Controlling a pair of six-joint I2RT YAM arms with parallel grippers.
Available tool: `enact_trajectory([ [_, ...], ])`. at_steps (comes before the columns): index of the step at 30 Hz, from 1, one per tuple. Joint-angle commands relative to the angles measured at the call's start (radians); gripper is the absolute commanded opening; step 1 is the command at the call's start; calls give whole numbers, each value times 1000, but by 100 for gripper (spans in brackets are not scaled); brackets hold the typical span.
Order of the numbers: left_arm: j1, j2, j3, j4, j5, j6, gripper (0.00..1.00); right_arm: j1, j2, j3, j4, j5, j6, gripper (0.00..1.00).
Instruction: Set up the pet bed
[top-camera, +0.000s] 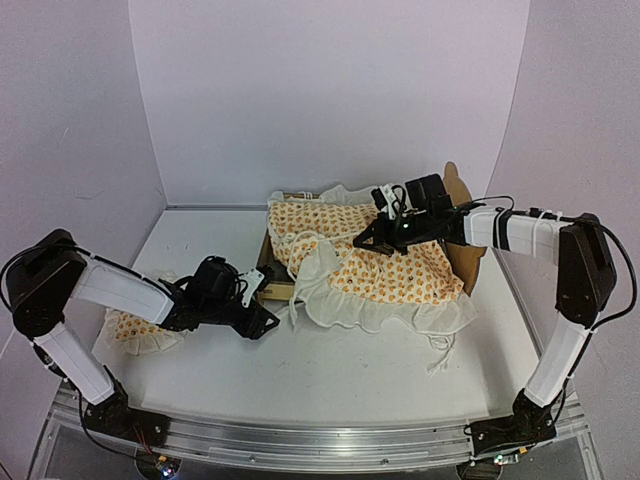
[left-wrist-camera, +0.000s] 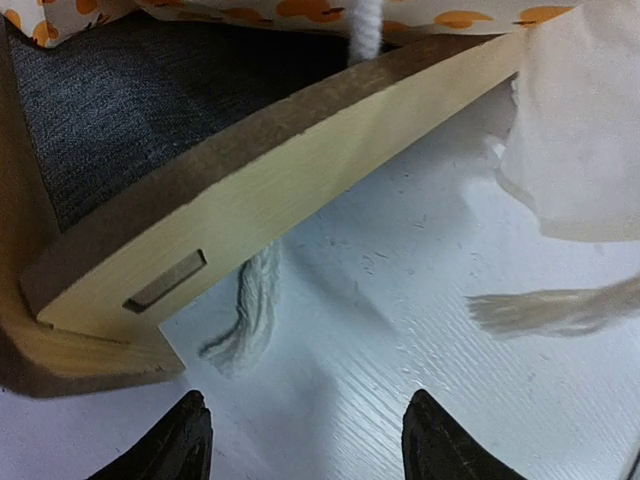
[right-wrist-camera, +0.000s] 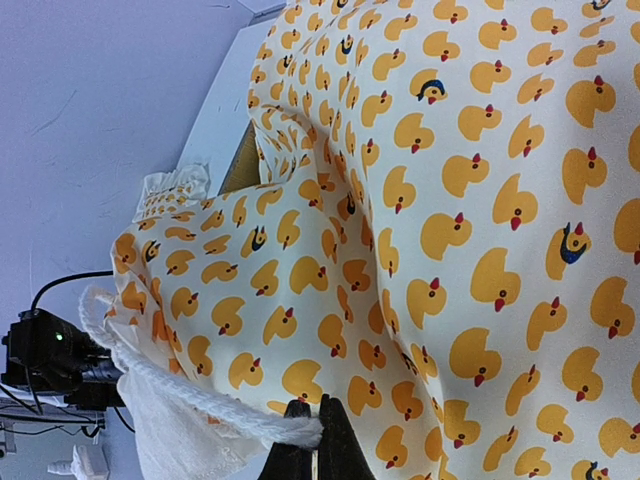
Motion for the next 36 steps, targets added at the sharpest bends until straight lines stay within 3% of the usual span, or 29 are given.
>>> enact_trajectory([
  [1, 3, 48, 62, 138, -103, 95, 67, -2, -50, 5, 46, -19, 11, 0],
  [8, 0, 149, 108, 148, -120, 146, 70, 4, -53, 8, 49, -26, 13, 0],
  [15, -12, 196, 83, 149, -207, 114, 61, 21, -56, 18, 51, -35, 15, 0],
  [19, -54, 193, 41, 147, -264, 119, 46, 32, -66, 14, 51, -36, 14, 0],
  [24, -87, 128, -20, 145, -256, 98, 18, 57, -81, 19, 41, -35, 4, 0],
  [27, -91, 79, -55, 141, -231, 78, 14, 67, -88, 23, 29, -27, -9, 0],
  [31, -94, 27, -79, 135, -193, 13, 0, 76, -89, 25, 29, -22, -8, 0],
  [36, -96, -135, -143, 138, -157, -58, 0, 101, -93, 40, 6, -18, -24, 0],
])
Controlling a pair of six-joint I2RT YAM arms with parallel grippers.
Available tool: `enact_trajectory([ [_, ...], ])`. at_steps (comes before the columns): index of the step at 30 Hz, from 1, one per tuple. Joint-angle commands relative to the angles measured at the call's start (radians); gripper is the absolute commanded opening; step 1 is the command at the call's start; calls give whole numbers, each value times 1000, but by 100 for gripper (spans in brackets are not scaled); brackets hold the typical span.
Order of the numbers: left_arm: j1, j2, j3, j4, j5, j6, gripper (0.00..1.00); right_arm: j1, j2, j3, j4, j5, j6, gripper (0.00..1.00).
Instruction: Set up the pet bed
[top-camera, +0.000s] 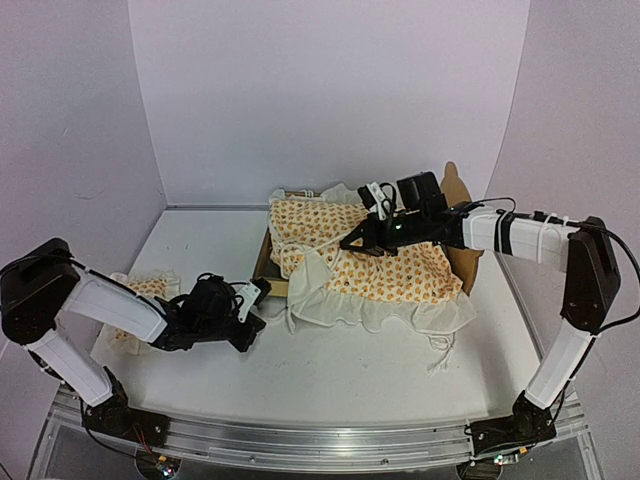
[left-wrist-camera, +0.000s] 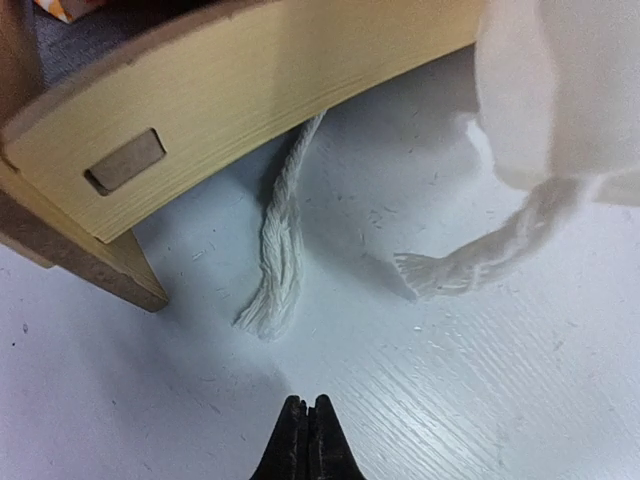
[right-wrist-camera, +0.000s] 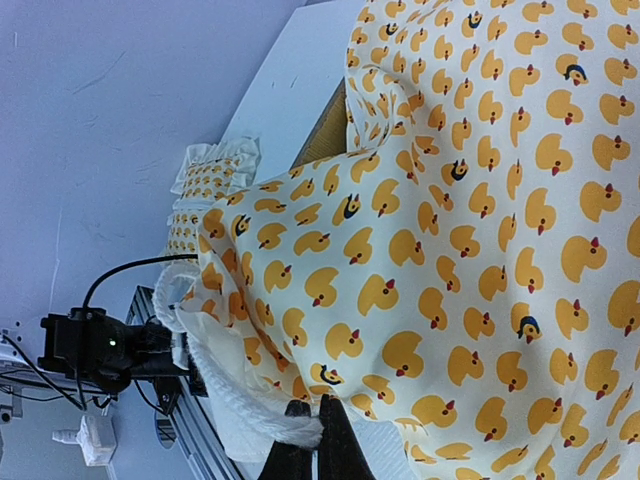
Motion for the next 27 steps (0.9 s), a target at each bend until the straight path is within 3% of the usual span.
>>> enact_trajectory([
  [1, -4, -154, -38, 29, 33, -67, 0, 18, -52, 40, 1, 7, -29, 0],
  [2, -4, -150, -27, 28, 40, -51, 7, 19, -53, 40, 2, 9, -29, 0],
  [4, -4, -106, 14, 31, 32, -33, 35, 20, -56, 40, 2, 9, -32, 0],
  [6, -3, -16, 72, 32, 6, -21, 53, 19, -59, 38, 0, 10, -34, 0],
  [10, -4, 132, 177, 52, -13, 6, 69, 19, -74, 28, -4, 16, -41, 0],
  [13, -4, 220, 233, 58, -56, 22, 71, 19, -84, 22, -7, 18, -42, 0],
  [15, -4, 255, 247, 57, -70, 32, 66, 19, -88, 20, -9, 18, -43, 0],
  [19, -17, 237, 177, 55, -62, -11, 44, 19, -95, 18, -11, 13, -44, 0],
  [24, -66, 127, 45, 52, -61, -117, 4, 40, -96, 16, -10, 10, -47, 0],
  [27, -73, 6, -26, 51, -35, -222, 0, 75, -93, 31, -14, 1, -42, 0],
])
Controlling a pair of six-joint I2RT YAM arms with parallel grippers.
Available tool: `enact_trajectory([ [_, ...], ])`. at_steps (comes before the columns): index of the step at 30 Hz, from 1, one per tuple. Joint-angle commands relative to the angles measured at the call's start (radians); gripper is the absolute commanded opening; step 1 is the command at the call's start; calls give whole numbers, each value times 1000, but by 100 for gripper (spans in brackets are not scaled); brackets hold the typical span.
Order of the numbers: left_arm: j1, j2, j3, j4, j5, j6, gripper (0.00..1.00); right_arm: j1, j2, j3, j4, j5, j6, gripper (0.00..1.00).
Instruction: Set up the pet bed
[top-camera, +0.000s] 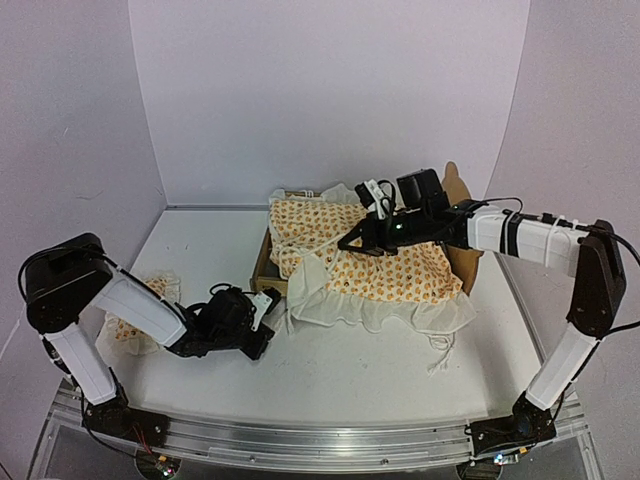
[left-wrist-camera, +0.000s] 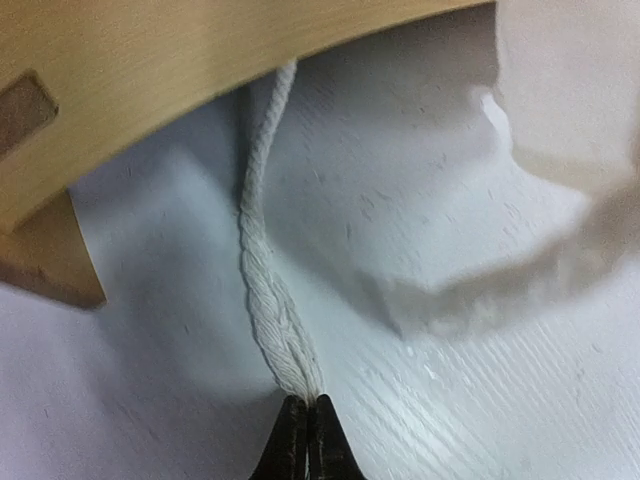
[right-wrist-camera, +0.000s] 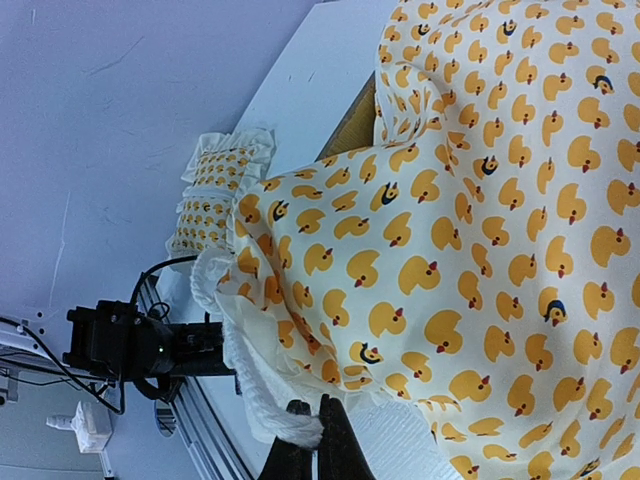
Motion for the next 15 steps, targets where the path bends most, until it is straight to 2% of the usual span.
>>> enact_trajectory([
  [1, -17, -191, -98, -15, 28, -162, 0, 62, -51, 33, 19, -5, -13, 0],
  [7, -16, -597, -209, -90, 18, -320, 0, 232, -30, 46, 60, 81, 56, 0],
  [11, -18, -849, -227, -232, -3, -400, 0, 343, 50, 47, 218, 192, 124, 0],
  [13, -18, -970, -220, -335, -37, -429, 0, 369, 108, 91, 196, 243, 101, 9],
  [15, -18, -1085, -221, -409, -47, -439, 0, 372, 159, 162, 80, 250, 58, 21],
])
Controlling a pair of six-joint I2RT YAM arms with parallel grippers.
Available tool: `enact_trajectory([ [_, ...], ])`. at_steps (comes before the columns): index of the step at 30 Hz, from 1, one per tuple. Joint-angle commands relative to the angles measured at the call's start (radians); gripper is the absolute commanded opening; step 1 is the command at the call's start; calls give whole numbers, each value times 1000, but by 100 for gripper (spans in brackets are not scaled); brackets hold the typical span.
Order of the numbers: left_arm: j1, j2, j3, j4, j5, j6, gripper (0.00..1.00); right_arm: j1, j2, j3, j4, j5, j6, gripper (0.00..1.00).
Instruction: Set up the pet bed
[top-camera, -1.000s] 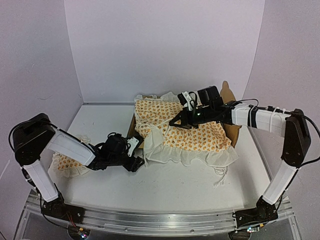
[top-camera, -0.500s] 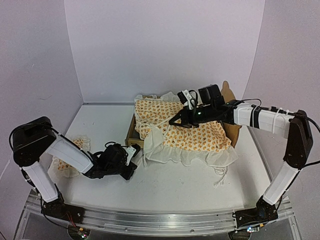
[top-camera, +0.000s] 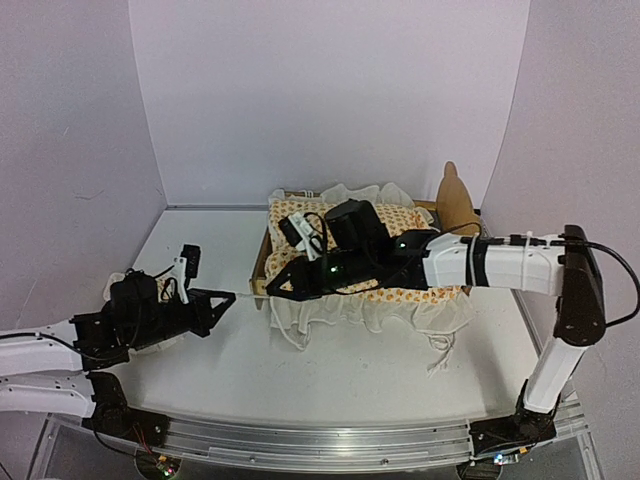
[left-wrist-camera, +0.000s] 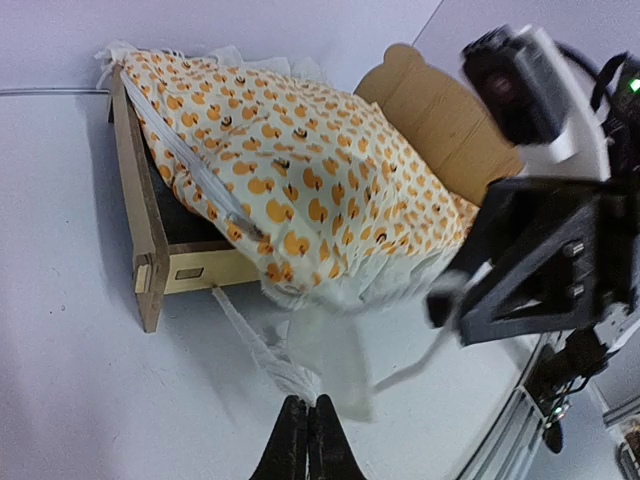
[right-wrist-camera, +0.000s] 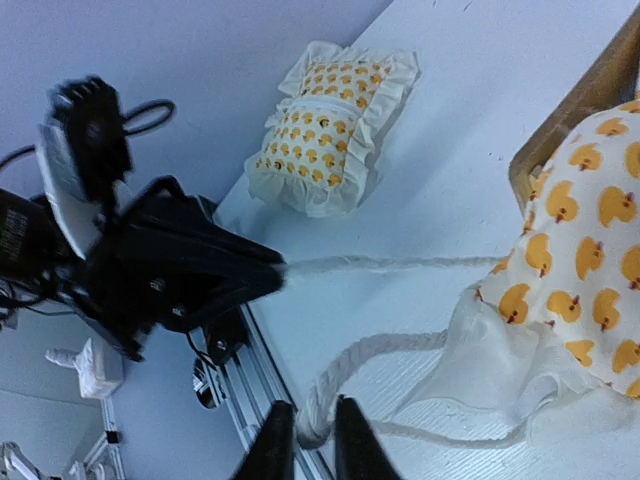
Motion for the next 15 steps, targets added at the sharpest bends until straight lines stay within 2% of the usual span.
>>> enact_trajectory([
  [1, 0, -211, -1, -207, -39, -84, 0, 9, 87, 146, -109, 119, -79, 27],
  [5, 0, -302, 34, -286, 56, -70, 0, 8, -12, 222, -556, 355, -348, 64],
  [8, 1, -313, 58, -279, 208, -33, 0, 6, -144, 225, -798, 616, -527, 79],
  [12, -1, -304, 58, -268, 281, -14, 0, -21, -271, 239, -998, 1025, -669, 89],
  [15, 0, -278, 40, -223, 358, -17, 0, -149, -330, 232, -1038, 1112, -667, 91],
])
